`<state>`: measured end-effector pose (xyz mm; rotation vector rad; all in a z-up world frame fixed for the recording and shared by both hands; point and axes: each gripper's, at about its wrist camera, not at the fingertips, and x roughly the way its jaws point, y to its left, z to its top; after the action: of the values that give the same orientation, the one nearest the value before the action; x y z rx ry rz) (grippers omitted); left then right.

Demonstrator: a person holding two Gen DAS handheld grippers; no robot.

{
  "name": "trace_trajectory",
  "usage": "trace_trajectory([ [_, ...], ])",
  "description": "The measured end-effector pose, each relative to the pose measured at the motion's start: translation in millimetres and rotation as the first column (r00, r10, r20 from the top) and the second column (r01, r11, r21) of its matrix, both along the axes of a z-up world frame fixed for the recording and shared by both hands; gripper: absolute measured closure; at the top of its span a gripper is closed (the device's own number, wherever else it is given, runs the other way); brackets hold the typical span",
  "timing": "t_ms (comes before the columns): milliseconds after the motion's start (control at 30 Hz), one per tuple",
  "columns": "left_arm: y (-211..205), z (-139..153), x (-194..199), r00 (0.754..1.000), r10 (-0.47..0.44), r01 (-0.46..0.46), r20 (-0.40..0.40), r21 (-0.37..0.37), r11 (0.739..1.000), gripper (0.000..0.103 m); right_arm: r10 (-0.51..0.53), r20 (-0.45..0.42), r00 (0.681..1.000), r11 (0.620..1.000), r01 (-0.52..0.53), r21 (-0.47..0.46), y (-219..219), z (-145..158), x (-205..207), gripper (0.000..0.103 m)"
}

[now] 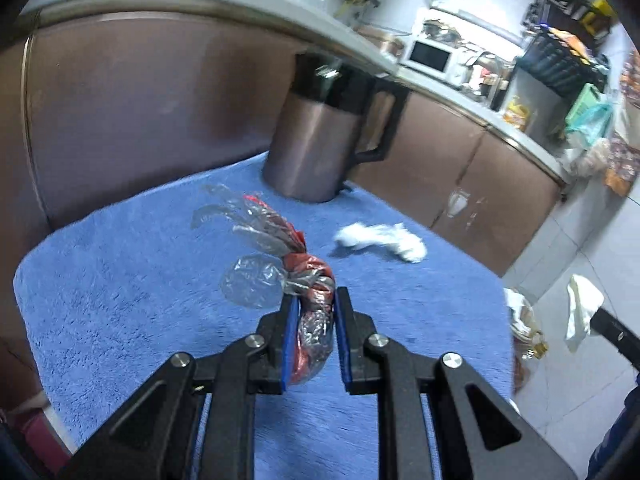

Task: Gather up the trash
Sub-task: 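Carry the wrapper and napkin over the bin and open both tools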

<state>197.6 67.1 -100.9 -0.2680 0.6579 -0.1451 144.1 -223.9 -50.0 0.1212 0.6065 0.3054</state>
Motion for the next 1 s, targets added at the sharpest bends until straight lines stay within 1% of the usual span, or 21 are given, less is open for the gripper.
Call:
trace_trajectory([
  [67,-13.4,11.7,-7.1,0.999,-0.051,0.052,0.012,-0.006,0.999,0.086,-0.060,0.012,0.998,0.998,0.060,-0.001,-24.3,3.1,-21.7,0.094],
  [133,-35.8,20.4,-14.0,0.992,-0.121,0.122,0.019,-0.005,0.993,0.086,-0.136,0.012,0.991,0.991,0.136,0.007,-53.1,0.8,-42.8,0.094],
  [167,-54.6,24.4,-17.9,0.984,-0.175,0.175,0.020,0.003,0.984,0.086,-0.166,0.011,0.986,0.986,0.166,0.007,-65.1,-0.5,-52.1,0.094],
  [233,-83.8,27.9,-25.7,0.968,-0.251,0.250,0.020,0.018,0.968,0.086,-0.240,0.001,0.971,0.971,0.240,0.018,-92.8,-7.3,-72.7,0.094],
  [267,-104.1,28.6,-30.1,0.953,-0.304,0.303,0.016,0.027,0.952,0.086,-0.276,-0.011,0.961,0.960,0.277,0.031,-107.9,-13.4,-82.0,0.094],
  [333,-141.8,26.3,-38.5,0.917,-0.399,0.399,-0.001,0.039,0.916,0.086,-0.359,-0.045,0.932,0.932,0.361,0.040,-140.4,-29.3,-99.0,0.094],
  [367,-168.3,23.6,-43.9,0.888,-0.460,0.460,-0.013,0.054,0.886,0.086,-0.396,-0.067,0.916,0.916,0.399,0.041,-154.9,-38.7,-106.9,0.094],
  [433,-203.2,21.2,-53.4,0.847,-0.530,0.531,-0.029,0.082,0.844,0.086,-0.454,-0.108,0.884,0.886,0.461,0.046,-177.8,-59.1,-117.8,0.094],
  [467,-230.3,16.2,-58.9,0.813,-0.580,0.581,-0.045,0.103,0.807,0.086,-0.475,-0.125,0.871,0.874,0.483,0.043,-186.8,-66.9,-122.7,0.094],
  [500,-246.8,13.2,-64.8,0.796,-0.603,0.605,-0.055,0.113,0.788,0.086,-0.501,-0.151,0.852,0.858,0.511,0.040,-198.8,-78.8,-127.0,0.094],
  [533,-269.1,7.4,-68.0,0.767,-0.637,0.642,-0.077,0.118,0.758,0.086,-0.514,-0.172,0.840,0.848,0.528,0.042,-209.0,-88.0,-131.0,0.094],
  [633,-315.8,-6.6,-71.3,0.703,-0.700,0.711,-0.124,0.111,0.694,0.086,-0.556,-0.232,0.798,0.814,0.579,0.041,-236.4,-116.1,-135.8,0.094],
  [700,-348.2,-18.4,-70.4,0.658,-0.735,0.752,-0.162,0.099,0.651,0.086,-0.573,-0.264,0.776,0.797,0.603,0.043,-250.5,-133.0,-137.4,0.094],
  [733,-358.5,-23.1,-70.7,0.644,-0.745,0.764,-0.175,0.088,0.639,0.085,-0.577,-0.278,0.768,0.791,0.611,0.046,-256.4,-140.1,-136.6,0.093],
  [767,-370.4,-29.6,-68.4,0.623,-0.758,0.780,-0.195,0.070,0.622,0.085,-0.581,-0.293,0.760,0.785,0.618,0.048,-262.4,-148.4,-135.5,0.093],
  [833,-394.0,-40.1,-66.9,0.598,-0.771,0.796,-0.221,0.054,0.602,0.085,-0.586,-0.321,0.744,0.775,0.630,0.045,-270.5,-162.5,-130.7,0.092],
  [900,-411.4,-53.2,-63.2,0.565,-0.786,0.815,-0.253,0.020,0.579,0.085,-0.588,-0.349,0.730,0.768,0.639,0.044,-279.3,-179.4,-126.0,0.090],
  [967,-422.0,-63.7,-58.8,0.535,-0.797,0.826,-0.279,-0.023,0.563,0.083,-0.590,-0.370,0.717,0.760,0.648,0.043,-286.2,-191.8,-122.6,0.089],
  [1000,-424.9,-68.0,-57.6,0.526,-0.800,0.829,-0.289,-0.037,0.558,0.080,-0.591,-0.384,0.709,0.756,0.653,0.044,-289.6,-199.3,-121.1,0.089],
])
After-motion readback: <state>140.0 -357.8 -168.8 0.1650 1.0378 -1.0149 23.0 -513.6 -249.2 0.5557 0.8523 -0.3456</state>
